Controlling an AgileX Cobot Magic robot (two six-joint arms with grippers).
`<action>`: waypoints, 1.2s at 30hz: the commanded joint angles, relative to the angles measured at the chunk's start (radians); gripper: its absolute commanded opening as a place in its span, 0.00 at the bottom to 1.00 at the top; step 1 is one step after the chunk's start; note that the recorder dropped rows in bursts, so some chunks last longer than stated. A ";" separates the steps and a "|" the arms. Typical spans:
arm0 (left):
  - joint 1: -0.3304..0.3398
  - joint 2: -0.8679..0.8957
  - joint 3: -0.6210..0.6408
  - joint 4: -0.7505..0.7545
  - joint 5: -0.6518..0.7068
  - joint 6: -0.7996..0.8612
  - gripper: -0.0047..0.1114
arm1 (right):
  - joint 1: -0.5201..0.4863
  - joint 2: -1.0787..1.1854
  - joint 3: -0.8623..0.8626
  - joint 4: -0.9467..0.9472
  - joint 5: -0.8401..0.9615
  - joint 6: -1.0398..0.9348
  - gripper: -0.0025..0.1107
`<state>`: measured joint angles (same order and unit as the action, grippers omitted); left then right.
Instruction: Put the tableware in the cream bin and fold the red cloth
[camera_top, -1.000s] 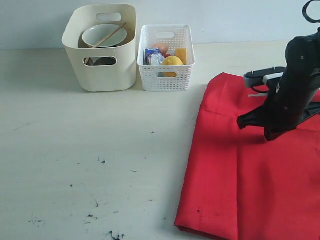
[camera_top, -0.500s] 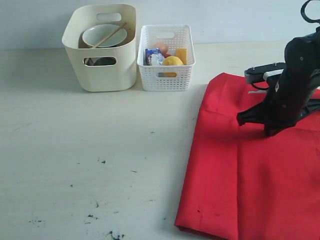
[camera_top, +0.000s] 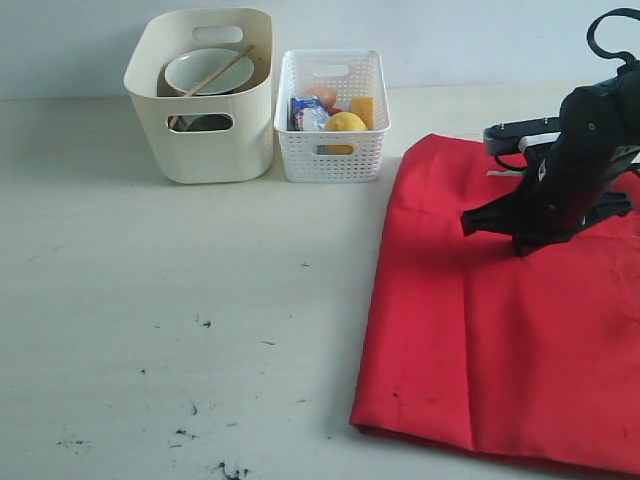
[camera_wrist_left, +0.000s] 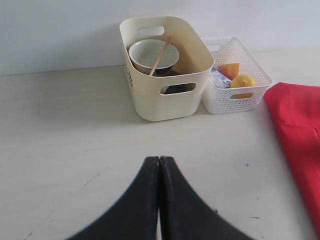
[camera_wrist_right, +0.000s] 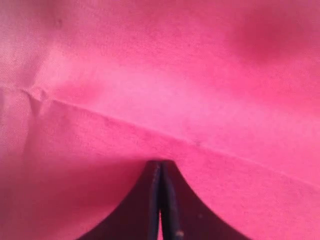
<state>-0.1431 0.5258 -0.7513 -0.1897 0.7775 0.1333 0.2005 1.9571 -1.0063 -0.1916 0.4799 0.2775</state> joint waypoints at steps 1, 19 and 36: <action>0.003 -0.001 0.006 -0.004 -0.017 -0.007 0.04 | -0.006 0.076 0.005 0.006 -0.072 0.004 0.02; 0.003 -0.001 0.006 -0.006 -0.002 -0.007 0.04 | -0.006 0.306 -0.364 -0.018 -0.018 0.004 0.02; 0.003 -0.001 0.006 -0.008 0.060 -0.025 0.04 | -0.086 0.487 -0.700 0.192 0.029 -0.067 0.02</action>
<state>-0.1431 0.5258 -0.7513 -0.1897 0.8366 0.1224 0.1142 2.3812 -1.6901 -0.0569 0.4419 0.2154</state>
